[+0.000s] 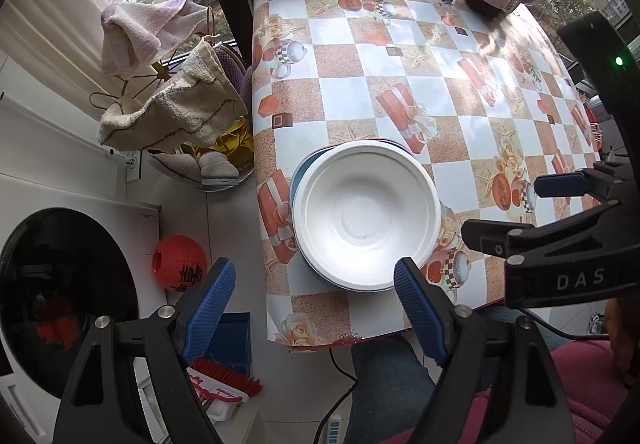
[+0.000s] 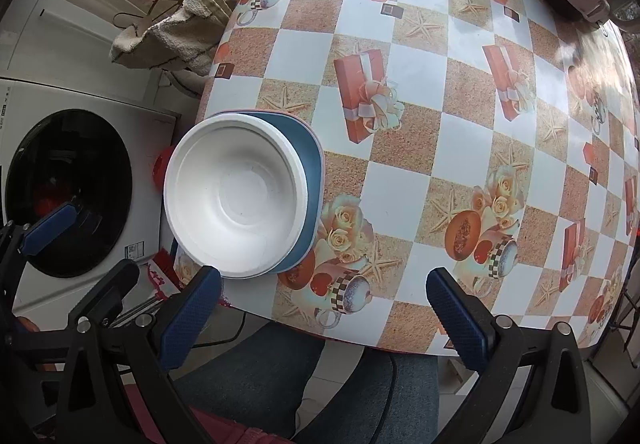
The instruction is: Organize plates and bowls
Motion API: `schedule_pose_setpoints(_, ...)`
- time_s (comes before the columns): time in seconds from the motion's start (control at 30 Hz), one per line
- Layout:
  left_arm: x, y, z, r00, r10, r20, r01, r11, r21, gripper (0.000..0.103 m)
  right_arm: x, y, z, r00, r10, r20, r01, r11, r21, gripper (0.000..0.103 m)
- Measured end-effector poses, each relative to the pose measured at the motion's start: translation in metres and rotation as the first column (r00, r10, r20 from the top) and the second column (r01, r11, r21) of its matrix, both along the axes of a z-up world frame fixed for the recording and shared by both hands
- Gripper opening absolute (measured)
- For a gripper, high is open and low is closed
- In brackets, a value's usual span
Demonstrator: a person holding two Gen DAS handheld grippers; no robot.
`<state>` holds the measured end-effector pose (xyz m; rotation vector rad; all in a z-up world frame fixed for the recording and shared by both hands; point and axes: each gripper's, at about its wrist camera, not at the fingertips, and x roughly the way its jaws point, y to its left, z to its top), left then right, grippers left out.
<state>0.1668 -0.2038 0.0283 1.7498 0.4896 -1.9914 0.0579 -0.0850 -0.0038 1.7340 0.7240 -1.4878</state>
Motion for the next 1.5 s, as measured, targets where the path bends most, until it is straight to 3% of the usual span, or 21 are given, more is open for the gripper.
schedule_pose_setpoints(0.23,-0.009,0.011,0.003,0.997,-0.071,0.017,0.072,0.997,-0.04,0.084,-0.004,0.004,0.001,0.999,-0.031,0.014,0.031,0.999,-0.012,0.103)
schedule_pose_setpoints(0.63,-0.017,0.019,0.001,0.993,-0.112,0.048,0.114,0.992,-0.056,0.084,-0.006,0.012,-0.001,0.999,-0.044,0.023,0.044,0.999,-0.002,0.103)
schedule_pose_setpoints(1.5,-0.019,0.019,-0.001,0.992,-0.114,0.056,0.117,0.992,-0.053,0.084,-0.011,0.018,0.001,0.996,-0.08,0.028,0.081,0.997,-0.012,0.103)
